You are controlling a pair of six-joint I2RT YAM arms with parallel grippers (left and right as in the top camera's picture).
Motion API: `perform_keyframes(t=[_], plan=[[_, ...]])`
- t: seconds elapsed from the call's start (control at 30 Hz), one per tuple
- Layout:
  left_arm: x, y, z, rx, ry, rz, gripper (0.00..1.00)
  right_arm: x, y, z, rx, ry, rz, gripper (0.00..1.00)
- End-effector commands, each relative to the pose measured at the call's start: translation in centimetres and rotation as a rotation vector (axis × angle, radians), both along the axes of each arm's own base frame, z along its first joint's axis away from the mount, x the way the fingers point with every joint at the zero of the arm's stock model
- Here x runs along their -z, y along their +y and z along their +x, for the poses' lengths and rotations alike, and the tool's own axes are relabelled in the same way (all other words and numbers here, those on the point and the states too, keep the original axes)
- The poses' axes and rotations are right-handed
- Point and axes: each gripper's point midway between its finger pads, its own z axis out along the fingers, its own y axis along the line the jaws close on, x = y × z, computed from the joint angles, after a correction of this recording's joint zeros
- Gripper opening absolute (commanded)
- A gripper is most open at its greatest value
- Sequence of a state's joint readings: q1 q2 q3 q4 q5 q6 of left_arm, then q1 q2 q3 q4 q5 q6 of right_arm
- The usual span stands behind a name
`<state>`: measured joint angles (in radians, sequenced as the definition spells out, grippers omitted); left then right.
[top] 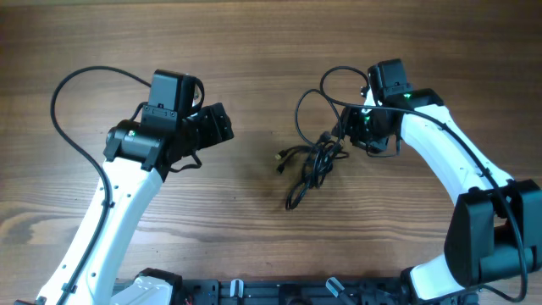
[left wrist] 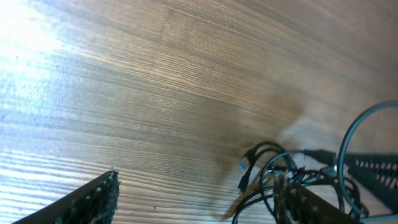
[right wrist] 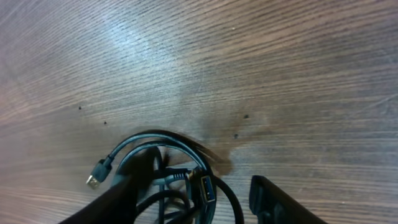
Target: Untangle cables
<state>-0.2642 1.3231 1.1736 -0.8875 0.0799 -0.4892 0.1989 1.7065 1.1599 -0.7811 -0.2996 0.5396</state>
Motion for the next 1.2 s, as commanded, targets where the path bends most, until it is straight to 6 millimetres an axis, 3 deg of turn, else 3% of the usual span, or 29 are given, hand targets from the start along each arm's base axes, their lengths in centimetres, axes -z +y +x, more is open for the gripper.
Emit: perform_keyframes(t=[0.0,0.07,0.1,0.2,0.3,0.4,0.5,0.6,0.77,0.93,1.03,1.17], plan=[[-0.6,-3.6,-1.2,0.292,-0.016,-0.096,0.83,-1.4,0.5,0.7,-0.037,-0.015,0.064,0.74],[-0.8,-6.7,-2.9,0.454,0.001,-0.184,0.83,-4.0,-0.8,1.9,-0.031,-0.039,0.069,0.83],[-0.7,-7.5,-3.4,0.481,0.013,-0.194,0.83,-4.7,-1.3,2.3,-0.025,-0.047,0.066,0.84],[-0.4,-12.4,-6.8,0.698,0.054,-0.25,0.84,-7.6,-4.1,3.6,0.008,-0.089,0.081,0.86],[1.5,-16.2,-10.3,0.846,0.123,-0.21,0.84,-8.8,-6.0,3.9,0.002,-0.116,0.13,0.88],[4.2,-17.6,-11.8,0.891,0.192,-0.129,0.84,-8.8,-6.6,3.6,-0.023,-0.12,0.131,0.88],[7.8,-18.4,-11.4,0.836,0.258,-0.043,0.79,-8.8,-6.6,3.5,-0.026,-0.118,0.13,0.88],[8.8,-20.7,-10.6,0.851,0.214,-0.065,0.79,-8.8,-6.6,3.5,-0.029,-0.118,0.129,0.88],[6.9,-23.4,-8.2,0.869,0.065,-0.128,0.8,-8.7,-6.6,3.5,-0.04,-0.121,0.127,0.88],[3.2,-23.0,-5.2,0.839,-0.002,-0.128,0.88,-8.8,-6.6,3.5,-0.043,-0.125,0.127,0.88],[4.1,-21.8,-3.0,0.779,-0.01,-0.098,0.98,-8.8,-6.6,3.5,-0.043,-0.125,0.127,0.88],[6.9,-22.4,-1.2,0.764,0.006,-0.105,1.0,-8.7,-6.6,3.4,-0.044,-0.122,0.127,0.88]])
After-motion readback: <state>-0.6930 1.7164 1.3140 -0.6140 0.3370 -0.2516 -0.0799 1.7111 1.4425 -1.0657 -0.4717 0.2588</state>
